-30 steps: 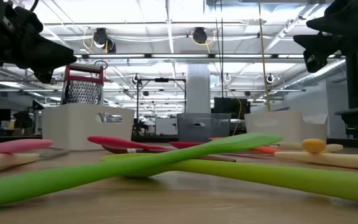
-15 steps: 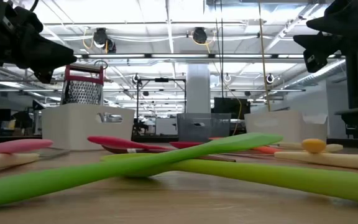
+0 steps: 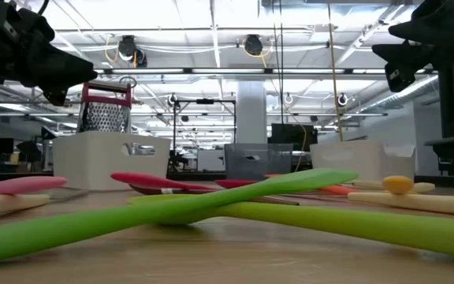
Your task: Pick & Place Kitchen Items
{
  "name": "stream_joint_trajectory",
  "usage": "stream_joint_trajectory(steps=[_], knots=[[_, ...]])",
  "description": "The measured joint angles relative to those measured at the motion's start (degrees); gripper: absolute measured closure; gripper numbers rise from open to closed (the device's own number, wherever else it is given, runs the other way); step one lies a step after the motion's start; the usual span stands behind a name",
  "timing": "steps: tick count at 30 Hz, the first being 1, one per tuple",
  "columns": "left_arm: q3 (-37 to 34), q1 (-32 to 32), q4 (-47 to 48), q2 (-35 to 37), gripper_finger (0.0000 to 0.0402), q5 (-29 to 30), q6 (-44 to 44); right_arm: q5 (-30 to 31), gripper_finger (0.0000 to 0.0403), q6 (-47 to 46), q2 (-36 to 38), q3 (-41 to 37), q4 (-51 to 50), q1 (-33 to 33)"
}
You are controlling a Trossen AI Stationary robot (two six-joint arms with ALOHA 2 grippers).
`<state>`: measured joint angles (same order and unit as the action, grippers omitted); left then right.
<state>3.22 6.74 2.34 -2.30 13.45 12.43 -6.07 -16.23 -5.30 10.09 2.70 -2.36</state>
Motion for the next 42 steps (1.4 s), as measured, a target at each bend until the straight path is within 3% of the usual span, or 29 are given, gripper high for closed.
stream_joint_trajectory(steps=[26, 31, 42], knots=[[-0.01, 0.01, 0.0, 0.0, 0.03, 0.0, 0.0, 0.02, 0.0247, 0.0, -0.02, 0.0, 0.02, -0.01], [-0.01, 0.0, 0.0, 0.01, 0.03, 0.0, 0.0, 2.99, 0.0247, -0.03, -0.02, 0.0, 0.02, 0.01], [0.0, -0.01, -0.01, 0.01, 0.03, 0.01, 0.0, 3.02, 0.0247, -6.92, -0.02, 0.0, 0.27, 0.01]])
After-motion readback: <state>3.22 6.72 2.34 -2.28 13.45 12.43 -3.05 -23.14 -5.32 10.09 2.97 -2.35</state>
